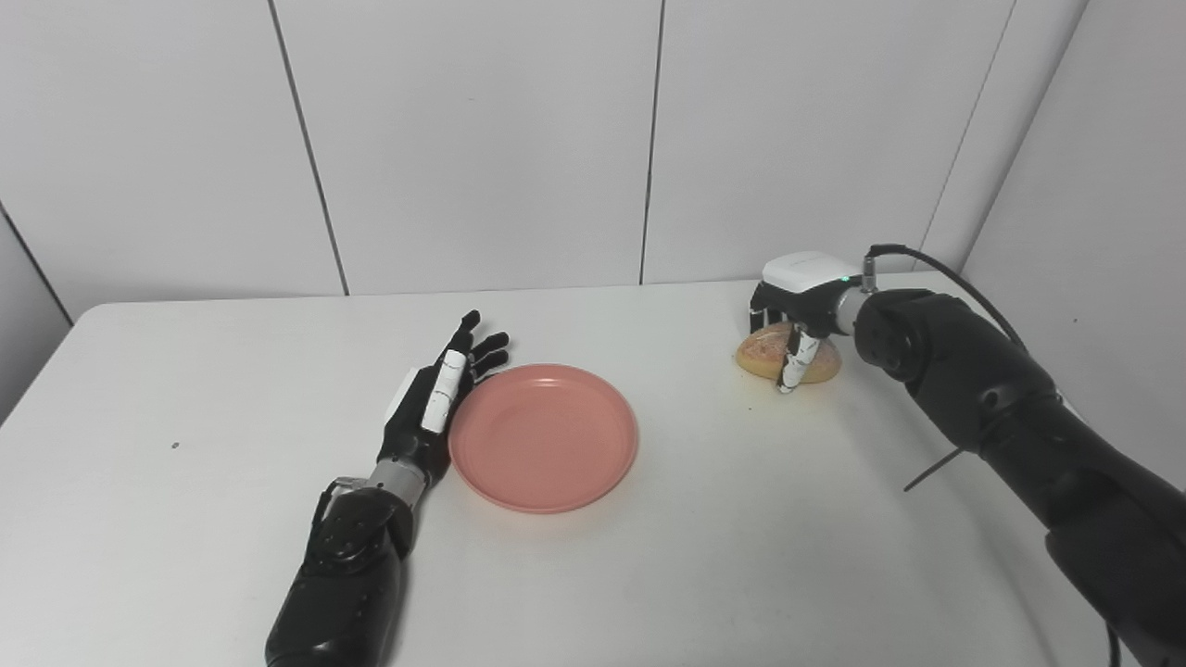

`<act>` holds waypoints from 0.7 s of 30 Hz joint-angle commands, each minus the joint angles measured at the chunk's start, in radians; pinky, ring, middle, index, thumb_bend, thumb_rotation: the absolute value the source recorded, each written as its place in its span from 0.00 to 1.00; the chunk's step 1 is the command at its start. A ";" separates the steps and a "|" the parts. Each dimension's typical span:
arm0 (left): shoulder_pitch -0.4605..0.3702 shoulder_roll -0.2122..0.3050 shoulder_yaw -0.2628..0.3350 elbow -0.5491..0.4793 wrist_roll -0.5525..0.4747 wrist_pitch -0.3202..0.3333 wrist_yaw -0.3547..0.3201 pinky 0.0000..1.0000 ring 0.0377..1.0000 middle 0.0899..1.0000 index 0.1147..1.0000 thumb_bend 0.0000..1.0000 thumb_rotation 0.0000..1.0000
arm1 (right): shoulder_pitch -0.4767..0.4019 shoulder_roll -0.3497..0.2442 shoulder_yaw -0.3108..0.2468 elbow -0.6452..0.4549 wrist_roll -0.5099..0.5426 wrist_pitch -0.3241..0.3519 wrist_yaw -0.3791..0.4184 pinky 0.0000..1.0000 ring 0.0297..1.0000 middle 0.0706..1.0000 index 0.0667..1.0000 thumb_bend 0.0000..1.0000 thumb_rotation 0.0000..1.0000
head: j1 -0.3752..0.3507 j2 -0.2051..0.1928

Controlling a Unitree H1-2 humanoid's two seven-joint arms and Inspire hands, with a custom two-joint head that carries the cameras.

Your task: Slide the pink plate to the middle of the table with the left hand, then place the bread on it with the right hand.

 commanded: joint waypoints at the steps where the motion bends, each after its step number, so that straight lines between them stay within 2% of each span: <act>1: 0.026 -0.031 -0.030 0.018 0.016 0.071 -0.030 0.85 0.88 0.87 0.98 0.79 0.95 | -0.047 -0.030 -0.011 -0.037 -0.006 -0.036 -0.022 0.34 0.42 0.47 0.45 0.52 0.00 | 0.003 0.000; 4: 0.027 -0.033 -0.030 0.016 0.015 0.075 -0.029 0.84 0.88 0.87 0.98 0.79 0.95 | -0.051 -0.028 -0.018 -0.074 0.006 -0.041 0.000 0.31 0.40 0.45 0.48 0.52 0.00 | 0.012 0.001; 9: 0.023 -0.037 -0.029 0.022 0.014 0.075 -0.028 0.84 0.89 0.87 0.98 0.79 0.94 | -0.060 -0.019 -0.036 -0.153 0.025 -0.042 0.029 0.40 0.43 0.47 0.44 0.52 0.00 | 0.027 0.000; 14: 0.015 -0.041 -0.031 0.037 0.019 0.062 -0.025 0.86 0.90 0.88 0.98 0.79 0.95 | -0.078 -0.010 -0.059 -0.248 0.081 -0.051 0.107 0.38 0.42 0.48 0.44 0.52 0.00 | 0.072 -0.001; 19: 0.009 -0.045 -0.036 0.055 0.026 0.049 -0.020 0.85 0.89 0.89 0.99 0.80 0.96 | -0.072 0.009 -0.097 -0.320 0.158 -0.047 0.172 0.47 0.45 0.50 0.40 0.52 0.00 | 0.107 -0.012; 20: 0.007 -0.048 -0.039 0.058 0.033 0.048 -0.013 0.85 0.89 0.89 0.99 0.80 0.96 | -0.069 0.011 -0.097 -0.347 0.163 -0.034 0.190 0.47 0.45 0.50 0.40 0.52 0.00 | 0.141 -0.014; 21: 0.005 -0.050 -0.041 0.064 0.037 0.043 -0.009 0.85 0.88 0.88 0.98 0.82 0.96 | -0.067 0.013 -0.095 -0.376 0.164 -0.022 0.210 0.47 0.45 0.49 0.40 0.52 0.00 | 0.141 -0.014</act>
